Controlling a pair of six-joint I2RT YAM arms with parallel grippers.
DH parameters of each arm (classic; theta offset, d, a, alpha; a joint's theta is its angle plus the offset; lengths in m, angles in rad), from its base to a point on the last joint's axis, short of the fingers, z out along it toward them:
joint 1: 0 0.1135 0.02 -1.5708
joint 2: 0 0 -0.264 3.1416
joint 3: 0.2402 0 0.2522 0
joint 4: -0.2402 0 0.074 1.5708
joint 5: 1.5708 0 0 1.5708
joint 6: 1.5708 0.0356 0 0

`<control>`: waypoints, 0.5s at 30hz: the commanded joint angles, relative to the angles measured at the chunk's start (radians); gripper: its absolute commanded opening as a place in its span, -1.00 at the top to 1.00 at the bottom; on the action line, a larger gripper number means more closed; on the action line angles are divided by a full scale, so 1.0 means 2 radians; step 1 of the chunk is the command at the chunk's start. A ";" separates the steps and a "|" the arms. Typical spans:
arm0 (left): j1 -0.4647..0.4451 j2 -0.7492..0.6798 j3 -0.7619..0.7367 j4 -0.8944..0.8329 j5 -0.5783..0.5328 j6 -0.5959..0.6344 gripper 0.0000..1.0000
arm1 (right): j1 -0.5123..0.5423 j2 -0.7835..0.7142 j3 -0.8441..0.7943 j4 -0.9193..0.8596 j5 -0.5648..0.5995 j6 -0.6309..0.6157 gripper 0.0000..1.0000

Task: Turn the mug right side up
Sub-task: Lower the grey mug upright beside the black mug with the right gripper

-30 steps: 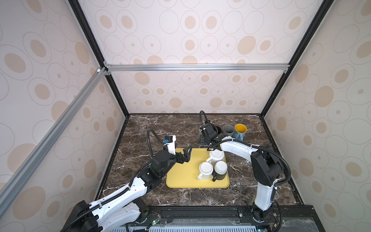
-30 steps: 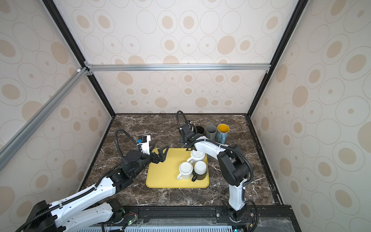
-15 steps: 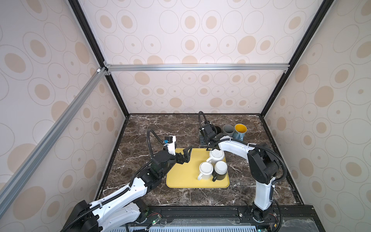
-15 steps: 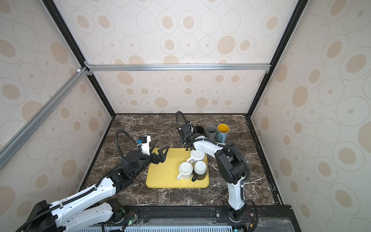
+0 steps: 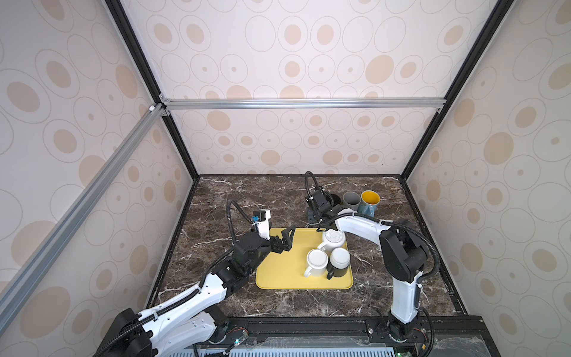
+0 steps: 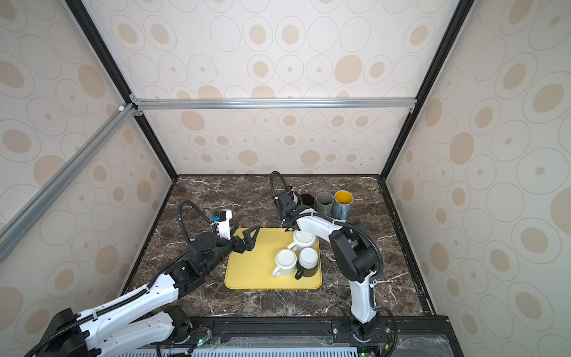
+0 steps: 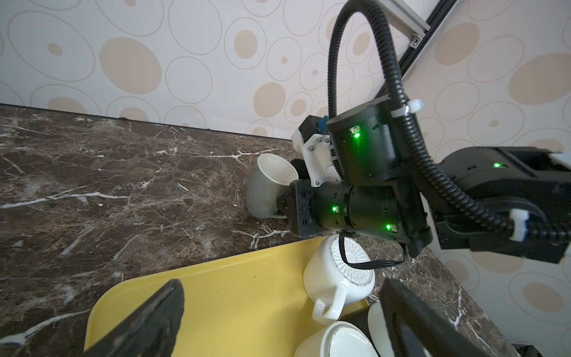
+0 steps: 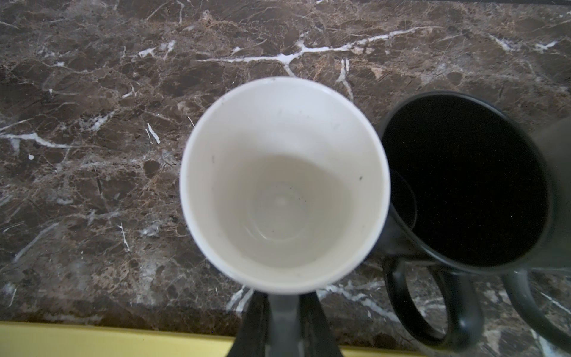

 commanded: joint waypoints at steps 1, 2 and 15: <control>0.001 -0.009 0.000 0.011 -0.006 0.006 -0.99 | -0.001 0.005 0.019 0.005 0.022 0.010 1.00; 0.001 -0.008 -0.001 0.011 -0.006 0.006 -0.99 | -0.001 0.006 0.019 0.004 0.021 0.011 1.00; 0.001 -0.015 -0.006 0.009 -0.011 0.004 -0.99 | -0.001 0.013 0.028 -0.011 0.025 0.026 0.90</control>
